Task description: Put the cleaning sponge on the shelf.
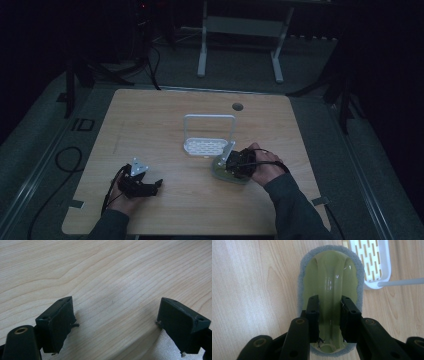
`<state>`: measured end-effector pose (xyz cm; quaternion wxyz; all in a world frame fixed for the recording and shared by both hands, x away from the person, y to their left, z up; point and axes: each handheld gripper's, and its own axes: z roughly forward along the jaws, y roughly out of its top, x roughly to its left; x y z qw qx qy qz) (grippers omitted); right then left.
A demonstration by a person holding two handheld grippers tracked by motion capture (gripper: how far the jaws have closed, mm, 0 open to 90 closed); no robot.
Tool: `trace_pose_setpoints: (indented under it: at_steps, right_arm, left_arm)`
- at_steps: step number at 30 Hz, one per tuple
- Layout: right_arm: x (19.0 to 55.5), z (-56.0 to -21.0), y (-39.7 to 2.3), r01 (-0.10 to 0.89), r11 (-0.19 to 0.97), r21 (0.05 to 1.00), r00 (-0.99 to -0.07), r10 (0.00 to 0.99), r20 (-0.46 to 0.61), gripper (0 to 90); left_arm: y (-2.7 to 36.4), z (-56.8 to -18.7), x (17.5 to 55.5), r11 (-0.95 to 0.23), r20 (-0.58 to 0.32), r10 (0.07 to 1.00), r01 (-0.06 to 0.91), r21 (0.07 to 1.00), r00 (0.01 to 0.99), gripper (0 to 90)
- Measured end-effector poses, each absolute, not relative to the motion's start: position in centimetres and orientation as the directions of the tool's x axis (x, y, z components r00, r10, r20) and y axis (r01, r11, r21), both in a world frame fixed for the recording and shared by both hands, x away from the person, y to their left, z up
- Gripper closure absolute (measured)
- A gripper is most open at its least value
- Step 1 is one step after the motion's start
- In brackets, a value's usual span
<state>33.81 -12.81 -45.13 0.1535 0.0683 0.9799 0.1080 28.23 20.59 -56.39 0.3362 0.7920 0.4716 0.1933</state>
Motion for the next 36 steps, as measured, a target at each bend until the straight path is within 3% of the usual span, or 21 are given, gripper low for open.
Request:
trace_pose_setpoints:
  at_steps: [36]
  right_arm:
    - [34.8, -44.6, -11.3, 0.048, 0.96, 0.277, -0.946, 0.132, -0.295, 71.7]
  left_arm:
    - [20.6, -56.4, 28.2, -0.331, -0.009, 0.877, 0.616, 0.715, 0.481, 14.3]
